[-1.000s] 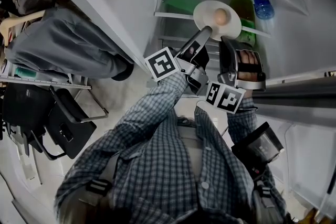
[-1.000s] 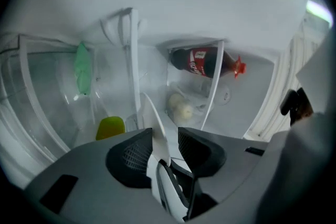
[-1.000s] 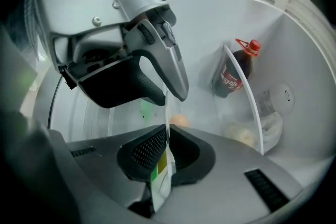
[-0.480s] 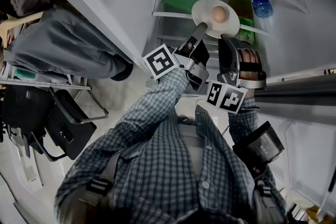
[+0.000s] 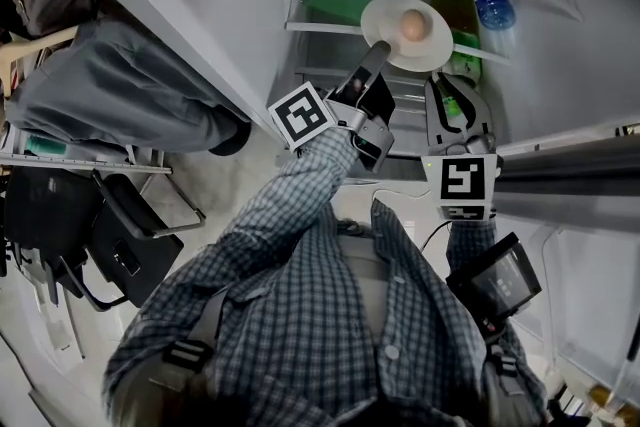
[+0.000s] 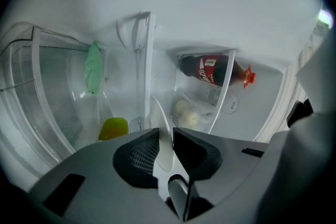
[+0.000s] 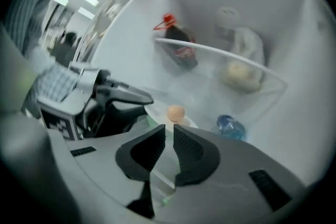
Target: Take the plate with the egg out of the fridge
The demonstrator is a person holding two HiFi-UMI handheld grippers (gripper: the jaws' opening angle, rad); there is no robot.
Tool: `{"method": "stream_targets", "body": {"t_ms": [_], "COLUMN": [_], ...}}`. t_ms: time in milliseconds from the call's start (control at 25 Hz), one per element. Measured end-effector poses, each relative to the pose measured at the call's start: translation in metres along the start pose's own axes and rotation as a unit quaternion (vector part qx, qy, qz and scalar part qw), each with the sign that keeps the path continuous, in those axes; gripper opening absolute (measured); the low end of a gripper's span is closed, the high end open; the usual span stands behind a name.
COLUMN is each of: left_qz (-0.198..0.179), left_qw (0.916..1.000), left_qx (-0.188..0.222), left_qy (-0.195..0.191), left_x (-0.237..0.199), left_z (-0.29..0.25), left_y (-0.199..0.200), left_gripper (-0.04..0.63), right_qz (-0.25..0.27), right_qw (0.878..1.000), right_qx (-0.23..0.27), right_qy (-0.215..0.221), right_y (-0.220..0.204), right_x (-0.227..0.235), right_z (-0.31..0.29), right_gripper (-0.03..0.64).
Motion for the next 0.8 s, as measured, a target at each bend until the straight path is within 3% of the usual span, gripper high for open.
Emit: {"method": "stream_targets", "body": {"t_ms": [80,120,160,280,320,360,520,720,800], "left_qz": [-0.001,-0.001,-0.001,-0.002,-0.002,-0.003,-0.006,-0.011,-0.012], "left_qw": [1.0000,1.0000,1.0000,1.0000,1.0000,1.0000,1.0000,0.9999,0.9999], "left_qx": [-0.001,-0.001,0.000,0.000,0.000,-0.001,-0.003,-0.007,-0.008], "left_qy": [-0.002,-0.003,-0.003,-0.003,-0.002,-0.002,-0.005,-0.003,-0.003], "left_x": [0.000,0.000,-0.001,-0.001,-0.002,-0.002,-0.002,-0.003,-0.003], "left_z": [0.000,-0.001,-0.001,-0.001,-0.001,-0.001,0.000,0.001,0.000], "left_y": [0.000,0.000,0.000,0.001,0.001,0.001,0.000,-0.001,-0.001], "left_gripper": [0.091,0.091,0.091,0.091,0.091,0.089,0.087,0.083,0.083], "right_qz": [-0.156,-0.234,-0.312,-0.500,-0.533,-0.553,-0.615,-0.665,-0.675], "right_qw": [0.987,0.971,0.947,0.859,0.838,0.824,0.779,0.734,0.724], "right_qx": [0.032,0.050,0.069,0.111,0.118,0.120,0.123,0.135,0.140], "right_qy": [0.004,0.003,-0.002,-0.021,-0.025,-0.027,-0.026,-0.027,-0.025], "right_y": [0.000,-0.001,-0.003,-0.014,-0.017,-0.019,-0.032,-0.041,-0.040], "right_x": [0.010,0.016,0.022,0.038,0.042,0.045,0.048,0.048,0.048], "right_z": [0.004,0.005,0.007,0.008,0.007,0.004,-0.004,-0.013,-0.015], "right_gripper": [0.053,0.067,0.075,0.091,0.091,0.092,0.092,0.092,0.092]}}
Point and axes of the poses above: the fingertips, and each gripper's own axes: z backward along the fingers, x to its right, y out of its top, the point moved 1 cm from there along z, backward along the fingers, and after that the axes turned 11 degrees about x, right-handed, at the moved point
